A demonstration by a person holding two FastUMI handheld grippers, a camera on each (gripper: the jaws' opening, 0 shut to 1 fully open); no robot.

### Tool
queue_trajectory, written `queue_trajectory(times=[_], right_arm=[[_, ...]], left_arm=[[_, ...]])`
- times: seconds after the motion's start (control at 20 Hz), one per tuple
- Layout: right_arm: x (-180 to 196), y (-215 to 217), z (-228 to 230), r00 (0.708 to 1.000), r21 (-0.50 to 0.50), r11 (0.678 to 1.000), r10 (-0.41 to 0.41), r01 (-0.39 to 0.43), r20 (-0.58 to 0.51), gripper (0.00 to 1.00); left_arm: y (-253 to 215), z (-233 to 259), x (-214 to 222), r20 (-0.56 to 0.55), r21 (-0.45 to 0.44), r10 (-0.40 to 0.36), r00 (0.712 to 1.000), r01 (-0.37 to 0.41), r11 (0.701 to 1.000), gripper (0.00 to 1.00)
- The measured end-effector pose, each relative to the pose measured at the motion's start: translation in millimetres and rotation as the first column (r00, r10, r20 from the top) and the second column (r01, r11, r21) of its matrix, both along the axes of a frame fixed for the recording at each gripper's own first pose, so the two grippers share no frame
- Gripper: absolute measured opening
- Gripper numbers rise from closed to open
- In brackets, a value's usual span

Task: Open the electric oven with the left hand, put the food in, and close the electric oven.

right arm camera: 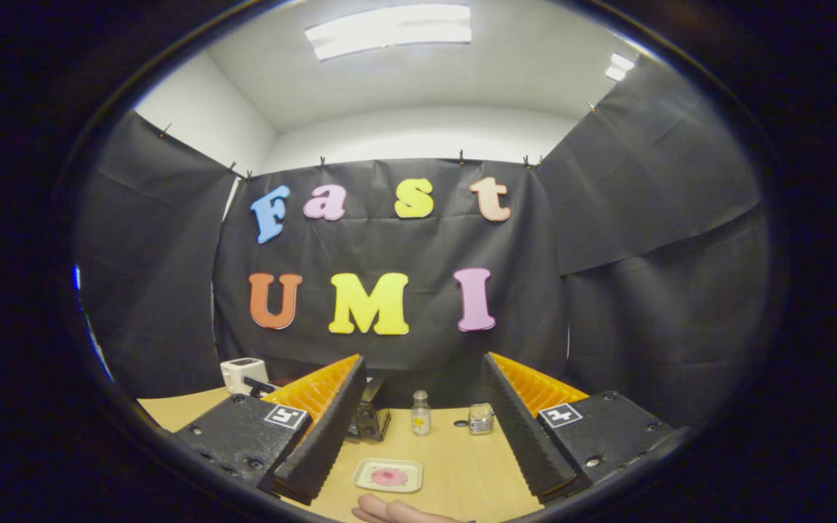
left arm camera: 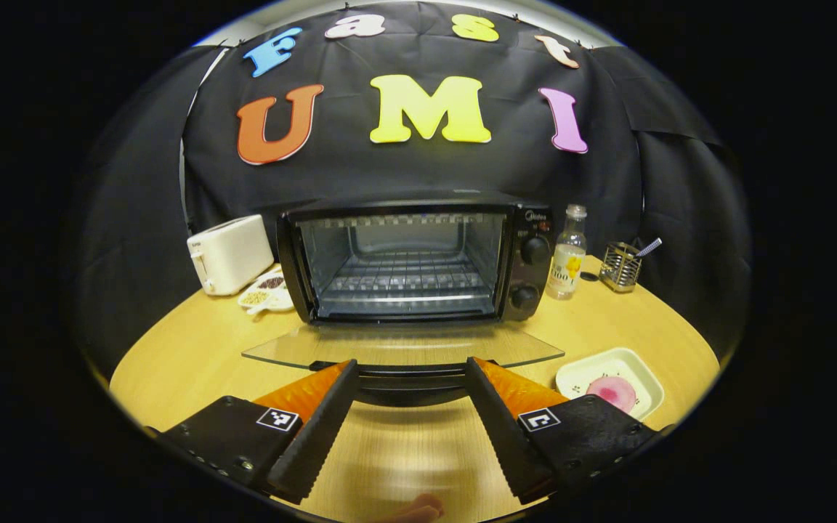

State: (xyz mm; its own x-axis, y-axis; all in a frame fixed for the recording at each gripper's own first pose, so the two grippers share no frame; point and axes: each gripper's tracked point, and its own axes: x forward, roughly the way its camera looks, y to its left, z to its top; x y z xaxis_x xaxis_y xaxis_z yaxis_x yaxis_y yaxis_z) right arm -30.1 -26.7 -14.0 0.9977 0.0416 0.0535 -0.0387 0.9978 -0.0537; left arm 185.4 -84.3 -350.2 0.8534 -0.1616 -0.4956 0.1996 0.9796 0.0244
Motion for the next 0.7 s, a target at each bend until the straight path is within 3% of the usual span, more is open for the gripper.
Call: queue_trajectory(times=[0.25, 0.55, 0.7], right_arm=[[0, 8, -1, 1.0, -0.01, 1.0, -0.008, 0.008, -0.022, 1.0], [12, 11, -17, 0.994, 0.004, 1.0, -0.015, 0.016, -0.107, 1.0], [26, 22, -35, 0.984, 0.02, 1.0, 0.021, -0.018, -0.176, 1.0]], left_arm=[[-12, -43, -17, -0.097, -0.002, -0.011, 0.995, 0.011, 1.0, 0.94], [-8, -41, -16, -0.096, -0.039, 0.007, 0.995, -0.01, 0.999, 0.94], [-11, -24, -23, -0.063, -0.058, -0.004, 0.998, 0.0, 0.998, 0.94]])
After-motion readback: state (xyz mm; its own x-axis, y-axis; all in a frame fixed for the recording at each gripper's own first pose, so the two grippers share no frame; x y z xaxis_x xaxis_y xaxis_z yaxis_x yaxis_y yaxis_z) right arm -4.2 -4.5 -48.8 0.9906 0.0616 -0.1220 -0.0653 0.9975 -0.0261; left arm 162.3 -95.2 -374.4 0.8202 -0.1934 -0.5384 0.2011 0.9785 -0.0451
